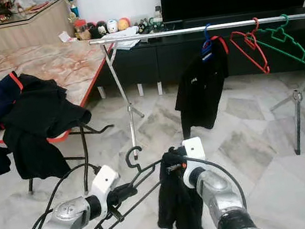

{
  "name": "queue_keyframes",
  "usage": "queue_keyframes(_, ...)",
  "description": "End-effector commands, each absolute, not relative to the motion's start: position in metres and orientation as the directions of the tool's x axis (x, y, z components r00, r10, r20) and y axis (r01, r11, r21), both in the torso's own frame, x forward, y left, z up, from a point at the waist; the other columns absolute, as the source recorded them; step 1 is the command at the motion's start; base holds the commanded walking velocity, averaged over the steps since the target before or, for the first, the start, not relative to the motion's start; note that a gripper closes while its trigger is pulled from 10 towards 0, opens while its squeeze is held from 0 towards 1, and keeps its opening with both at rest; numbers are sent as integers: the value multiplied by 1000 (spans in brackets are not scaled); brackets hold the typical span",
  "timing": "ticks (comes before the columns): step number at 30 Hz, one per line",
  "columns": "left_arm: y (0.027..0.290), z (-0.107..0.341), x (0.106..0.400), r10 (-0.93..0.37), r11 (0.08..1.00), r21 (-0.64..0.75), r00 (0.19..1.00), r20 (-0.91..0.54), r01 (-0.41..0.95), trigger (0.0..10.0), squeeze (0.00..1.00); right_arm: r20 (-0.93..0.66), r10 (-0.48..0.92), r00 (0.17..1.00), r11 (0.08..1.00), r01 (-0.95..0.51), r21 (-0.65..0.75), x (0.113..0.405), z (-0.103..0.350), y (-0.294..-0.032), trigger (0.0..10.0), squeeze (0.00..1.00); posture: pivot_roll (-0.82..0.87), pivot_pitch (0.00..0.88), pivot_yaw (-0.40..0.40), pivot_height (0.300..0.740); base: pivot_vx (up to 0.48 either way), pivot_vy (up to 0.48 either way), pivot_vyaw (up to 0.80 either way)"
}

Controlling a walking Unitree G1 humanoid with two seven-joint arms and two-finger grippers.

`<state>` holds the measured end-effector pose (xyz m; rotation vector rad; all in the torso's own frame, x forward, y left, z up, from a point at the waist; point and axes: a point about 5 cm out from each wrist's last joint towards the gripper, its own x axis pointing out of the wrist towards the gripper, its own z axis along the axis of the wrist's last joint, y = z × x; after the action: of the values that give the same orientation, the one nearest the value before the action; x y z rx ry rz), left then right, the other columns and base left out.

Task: Hang hanger

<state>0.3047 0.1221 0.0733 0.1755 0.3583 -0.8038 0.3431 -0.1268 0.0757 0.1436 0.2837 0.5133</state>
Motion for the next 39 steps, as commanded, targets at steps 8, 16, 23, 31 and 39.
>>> queue_keyframes(8,120,77,307,-678,679,18,637,-367,734,10000,0,-208,476,855,875,-434,216,343,79,-130,10000,0,34,28,31,740,0,0,0)
queue_keyframes(16,120,76,304,-696,661,0,613,-375,750,10000,0,-159,448,880,891,-426,157,346,88,-136,10000,0,38,29,32,740,0,0,0)
queue_keyframes(23,113,76,299,-740,617,-41,562,-369,786,10000,0,-69,623,780,781,-612,125,341,97,-116,10000,0,40,32,35,740,0,0,0)
queue_keyframes(31,117,76,300,-724,636,-31,582,-370,771,10000,0,-15,776,631,624,-763,166,326,105,-105,10000,0,40,35,34,740,0,0,0)
queue_keyframes(39,112,77,300,-735,629,-46,574,-361,776,10000,0,-19,797,604,601,-788,132,318,105,-119,10000,0,33,40,40,740,0,0,0)
